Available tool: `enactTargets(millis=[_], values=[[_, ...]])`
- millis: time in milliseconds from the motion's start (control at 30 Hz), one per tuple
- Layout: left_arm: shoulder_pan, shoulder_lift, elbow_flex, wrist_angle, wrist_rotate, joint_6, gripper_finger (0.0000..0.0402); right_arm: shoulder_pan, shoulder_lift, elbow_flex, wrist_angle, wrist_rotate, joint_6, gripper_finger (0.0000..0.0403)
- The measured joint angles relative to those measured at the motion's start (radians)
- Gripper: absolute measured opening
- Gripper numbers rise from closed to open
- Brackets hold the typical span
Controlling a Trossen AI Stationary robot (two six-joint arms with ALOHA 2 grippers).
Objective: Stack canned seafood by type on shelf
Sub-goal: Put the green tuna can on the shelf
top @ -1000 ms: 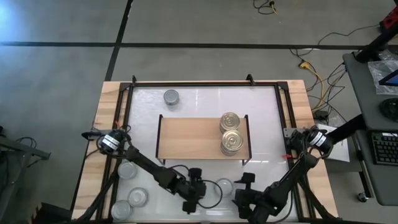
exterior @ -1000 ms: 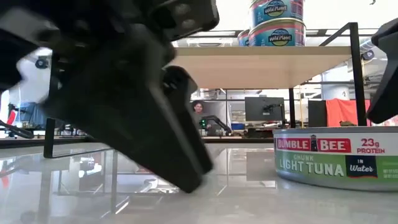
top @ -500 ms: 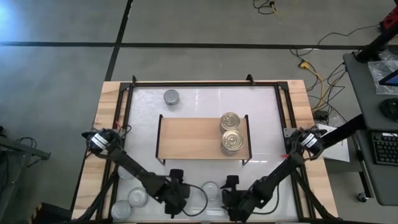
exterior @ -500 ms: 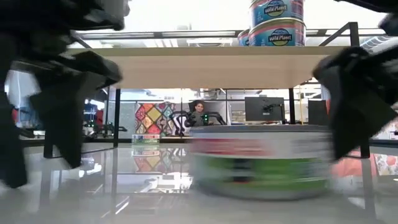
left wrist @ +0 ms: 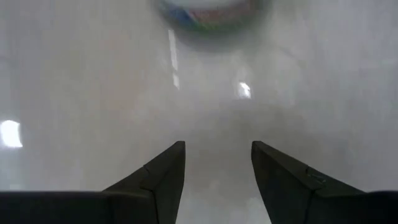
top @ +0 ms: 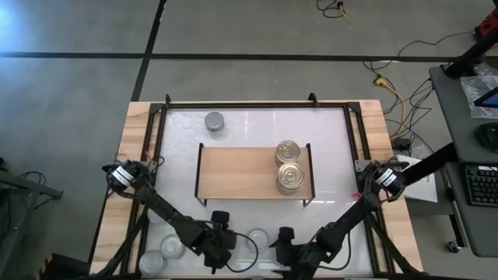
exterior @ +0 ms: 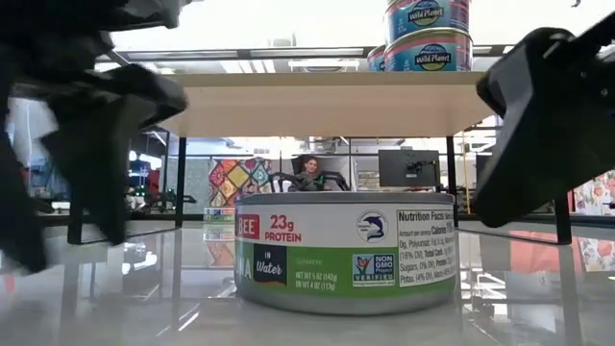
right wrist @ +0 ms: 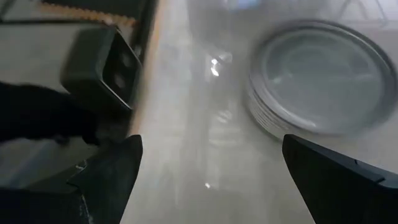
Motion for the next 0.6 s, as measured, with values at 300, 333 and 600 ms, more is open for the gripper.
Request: enactTargets(millis=[300, 333, 600], values=[[0.063, 0.046, 0.0, 0.204, -0.077, 0.167, 0.017, 0.005, 0.016, 0.002, 0.163, -0.003, 0.033, 0.038], [0.072, 0.051, 0.0, 0.222, -0.073, 0.174, 0.017, 0.005, 0.024, 0.002, 0.164, 0.003, 0.037, 0.038], [0.056, 0.067, 0.002, 0.303, 0.019, 0.146, 0.017, 0.005, 0.044, 0.0, 0.024, 0.149, 0.146, 0.038]])
